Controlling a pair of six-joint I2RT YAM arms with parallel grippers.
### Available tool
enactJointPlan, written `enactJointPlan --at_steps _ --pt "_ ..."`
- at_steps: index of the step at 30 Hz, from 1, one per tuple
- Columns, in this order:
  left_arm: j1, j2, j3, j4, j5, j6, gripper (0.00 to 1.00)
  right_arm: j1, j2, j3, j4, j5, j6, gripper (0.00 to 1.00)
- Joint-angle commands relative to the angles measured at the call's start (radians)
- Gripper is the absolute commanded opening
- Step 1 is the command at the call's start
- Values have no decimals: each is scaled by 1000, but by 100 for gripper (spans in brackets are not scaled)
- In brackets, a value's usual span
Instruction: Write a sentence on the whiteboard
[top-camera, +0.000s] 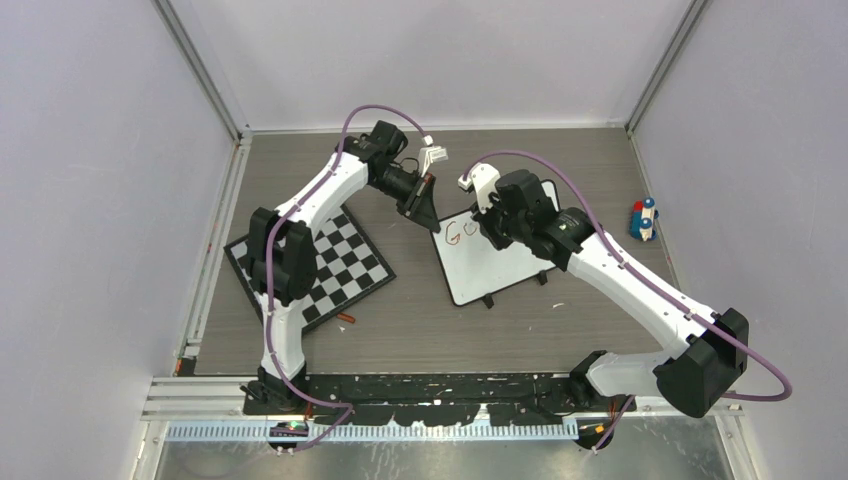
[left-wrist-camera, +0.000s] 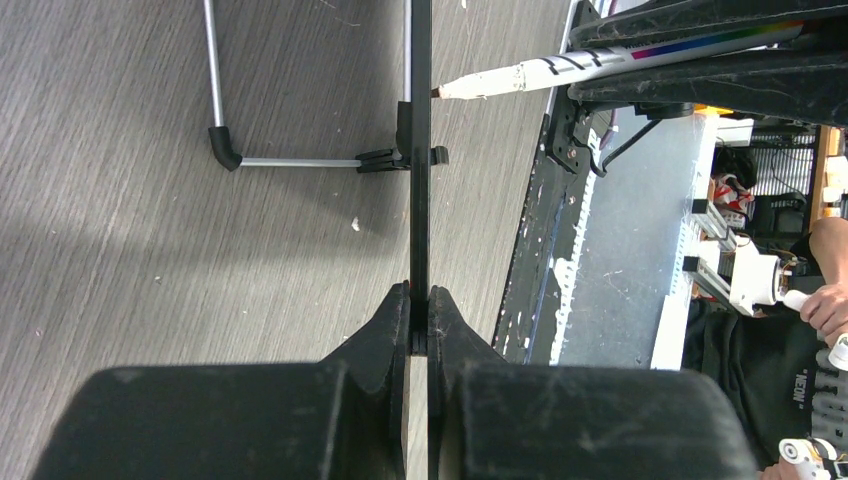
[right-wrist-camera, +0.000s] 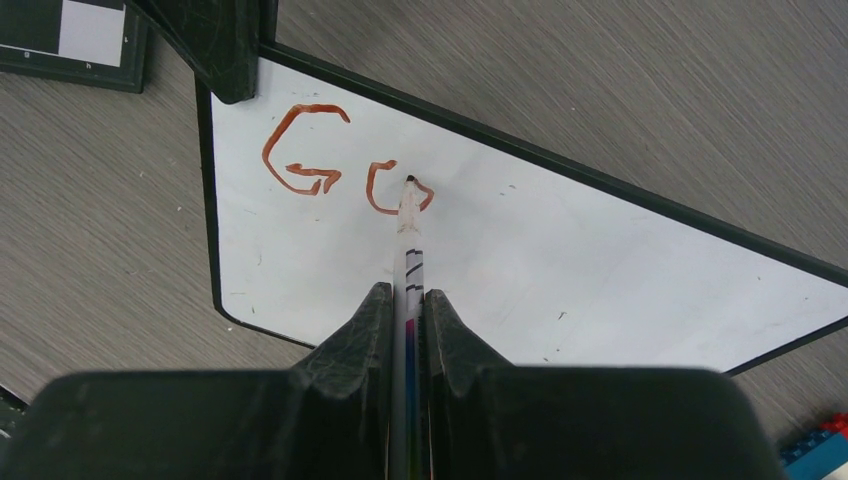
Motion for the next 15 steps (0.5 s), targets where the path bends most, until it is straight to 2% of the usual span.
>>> enactJointPlan --at_steps 1,13,15 --pt "-11 5 8 -40 1 12 0 10 2 35 55 -28 22 0" --pt "-11 3 7 -41 2 12 0 16 -17 32 23 -47 27 0" --pt "-12 0 5 -41 2 13 0 -9 -49 27 22 -97 42 0"
